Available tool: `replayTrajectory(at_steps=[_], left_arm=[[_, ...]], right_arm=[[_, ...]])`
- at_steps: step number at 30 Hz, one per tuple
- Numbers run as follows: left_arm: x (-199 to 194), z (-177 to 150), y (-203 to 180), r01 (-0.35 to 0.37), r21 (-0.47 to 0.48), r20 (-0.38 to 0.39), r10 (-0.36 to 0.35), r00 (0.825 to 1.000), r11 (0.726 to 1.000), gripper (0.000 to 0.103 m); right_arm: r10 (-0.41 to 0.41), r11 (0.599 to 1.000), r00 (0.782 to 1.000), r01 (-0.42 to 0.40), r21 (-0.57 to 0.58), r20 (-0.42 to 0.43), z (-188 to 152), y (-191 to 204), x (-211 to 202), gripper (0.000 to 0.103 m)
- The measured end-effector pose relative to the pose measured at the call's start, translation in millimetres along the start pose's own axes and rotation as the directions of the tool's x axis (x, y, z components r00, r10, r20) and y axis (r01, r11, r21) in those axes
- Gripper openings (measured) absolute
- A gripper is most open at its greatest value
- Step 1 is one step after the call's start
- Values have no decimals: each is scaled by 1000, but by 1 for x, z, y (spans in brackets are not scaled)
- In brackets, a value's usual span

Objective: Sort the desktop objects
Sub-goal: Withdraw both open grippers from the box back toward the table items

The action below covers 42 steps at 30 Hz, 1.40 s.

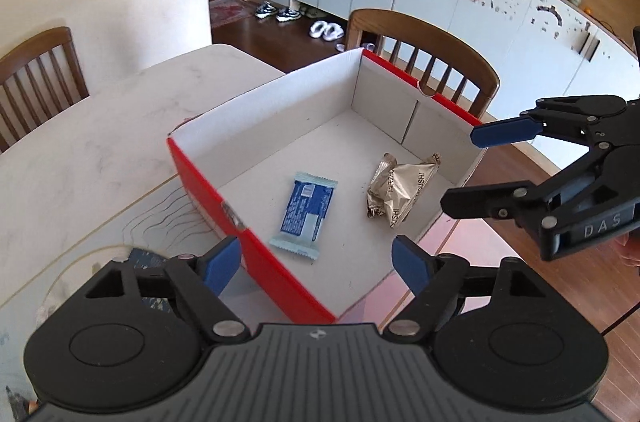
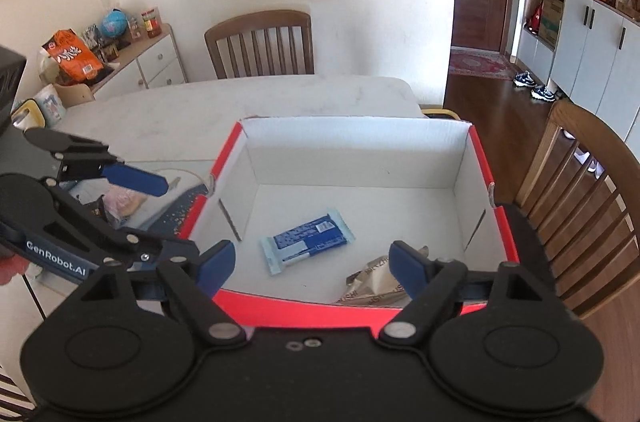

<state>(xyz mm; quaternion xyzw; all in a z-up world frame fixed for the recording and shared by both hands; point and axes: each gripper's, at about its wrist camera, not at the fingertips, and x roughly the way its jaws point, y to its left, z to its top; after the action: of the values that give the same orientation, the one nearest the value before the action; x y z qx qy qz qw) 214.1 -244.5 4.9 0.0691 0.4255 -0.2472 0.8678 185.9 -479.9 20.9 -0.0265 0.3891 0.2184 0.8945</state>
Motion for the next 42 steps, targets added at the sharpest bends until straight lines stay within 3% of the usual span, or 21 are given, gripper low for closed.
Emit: replayTrajectory(at_steps=[7, 14, 16, 34, 42], left_arm=[[-21, -19, 6, -3, -28, 37, 4, 999, 1000, 83], [-44, -44, 24, 1, -83, 65, 4, 998, 997, 91], [-52, -52, 31, 2, -99, 75, 5, 997, 995, 103], [-108, -119, 99, -18, -234, 122, 47, 991, 972, 103], [-128, -145, 128, -82, -263, 121, 117, 986, 961, 103]], right_arm=[[-4, 1000, 1000, 4, 19, 3, -4, 15, -5, 86], [0, 1000, 1000, 0, 31, 22, -8, 37, -6, 91], [1, 1000, 1000, -2, 32, 23, -9, 46, -6, 92], [37, 999, 999, -37, -9, 14, -6, 130, 17, 93], [48, 999, 999, -47, -22, 7, -5, 165, 31, 93]])
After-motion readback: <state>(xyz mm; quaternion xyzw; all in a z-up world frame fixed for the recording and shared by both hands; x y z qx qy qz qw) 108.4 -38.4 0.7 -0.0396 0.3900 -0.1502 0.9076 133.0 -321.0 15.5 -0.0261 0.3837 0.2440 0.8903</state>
